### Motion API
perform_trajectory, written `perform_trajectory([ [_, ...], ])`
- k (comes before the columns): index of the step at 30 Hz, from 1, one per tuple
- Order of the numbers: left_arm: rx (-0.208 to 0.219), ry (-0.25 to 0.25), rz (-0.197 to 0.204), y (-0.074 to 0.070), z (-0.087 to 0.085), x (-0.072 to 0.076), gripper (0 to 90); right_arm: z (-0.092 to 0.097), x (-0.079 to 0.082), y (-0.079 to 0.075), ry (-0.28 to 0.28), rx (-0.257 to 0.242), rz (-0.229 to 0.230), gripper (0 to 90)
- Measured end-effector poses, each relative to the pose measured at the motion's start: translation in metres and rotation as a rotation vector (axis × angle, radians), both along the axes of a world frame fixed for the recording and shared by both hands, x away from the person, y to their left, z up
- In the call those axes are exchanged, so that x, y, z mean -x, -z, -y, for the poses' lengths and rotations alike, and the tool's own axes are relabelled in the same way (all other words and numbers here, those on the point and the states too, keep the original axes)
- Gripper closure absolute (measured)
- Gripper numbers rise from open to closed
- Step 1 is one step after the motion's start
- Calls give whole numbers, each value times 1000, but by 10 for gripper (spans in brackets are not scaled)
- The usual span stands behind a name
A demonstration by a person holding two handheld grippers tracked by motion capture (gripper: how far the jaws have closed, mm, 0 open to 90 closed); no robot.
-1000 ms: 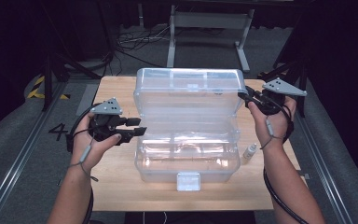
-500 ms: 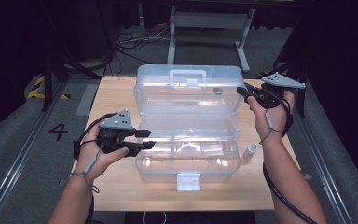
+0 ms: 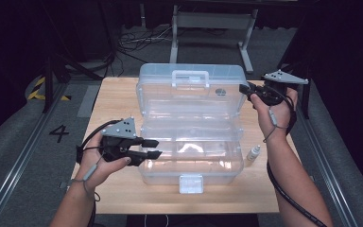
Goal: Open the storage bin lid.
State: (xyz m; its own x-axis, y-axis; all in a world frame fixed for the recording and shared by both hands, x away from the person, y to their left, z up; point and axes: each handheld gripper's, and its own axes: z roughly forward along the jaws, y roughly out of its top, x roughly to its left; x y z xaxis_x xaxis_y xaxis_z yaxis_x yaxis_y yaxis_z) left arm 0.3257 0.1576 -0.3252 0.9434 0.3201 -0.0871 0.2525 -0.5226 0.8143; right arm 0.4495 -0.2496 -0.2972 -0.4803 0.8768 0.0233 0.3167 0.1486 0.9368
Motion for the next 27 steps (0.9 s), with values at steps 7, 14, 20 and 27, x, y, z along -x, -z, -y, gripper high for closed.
perform_trajectory([
  [7,-46,55,-56,19,13,-3,635,0,-3,1,2,-1,10,740],
  [14,-78,71,-93,32,19,-8,640,0,-4,1,3,0,17,741],
  [20,-112,71,-114,42,22,-10,643,0,-5,1,2,3,17,742],
  [27,-128,75,-153,58,24,-9,656,-1,-5,1,3,6,17,742],
])
